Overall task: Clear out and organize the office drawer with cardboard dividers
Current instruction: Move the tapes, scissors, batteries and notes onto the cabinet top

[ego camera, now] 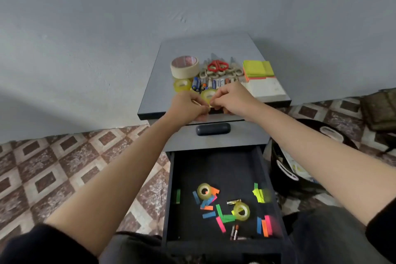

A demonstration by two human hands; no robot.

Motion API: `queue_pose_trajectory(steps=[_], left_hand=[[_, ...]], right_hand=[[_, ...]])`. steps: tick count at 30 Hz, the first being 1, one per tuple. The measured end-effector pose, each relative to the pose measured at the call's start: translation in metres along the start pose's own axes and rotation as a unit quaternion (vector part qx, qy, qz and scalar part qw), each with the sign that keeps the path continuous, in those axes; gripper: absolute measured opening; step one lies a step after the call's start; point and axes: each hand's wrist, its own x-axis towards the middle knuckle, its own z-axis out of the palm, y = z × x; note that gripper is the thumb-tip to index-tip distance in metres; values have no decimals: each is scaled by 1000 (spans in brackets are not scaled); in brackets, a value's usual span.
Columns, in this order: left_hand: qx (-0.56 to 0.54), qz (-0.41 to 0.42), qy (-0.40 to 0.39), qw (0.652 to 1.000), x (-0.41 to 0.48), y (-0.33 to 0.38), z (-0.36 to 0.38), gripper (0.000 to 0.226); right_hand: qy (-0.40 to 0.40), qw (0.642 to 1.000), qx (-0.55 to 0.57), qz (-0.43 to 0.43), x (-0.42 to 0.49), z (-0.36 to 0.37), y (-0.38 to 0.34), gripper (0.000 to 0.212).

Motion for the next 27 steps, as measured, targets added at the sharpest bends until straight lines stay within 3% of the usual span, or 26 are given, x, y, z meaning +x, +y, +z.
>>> queue_pose_trajectory(steps=[7, 18, 27], left_hand=[[-23, -101, -40, 994, -51, -79, 37, 17], [11, -194, -75, 978, -68, -190, 68, 17], [23, -236, -120, 964, -56, -233, 105, 17]], right_hand=[[-88, 995, -6, 47, -59, 45, 65, 8], [-153, 972, -137, 111, -66, 95, 179, 16], [-211, 911, -328, 135, -42, 122, 238, 15]])
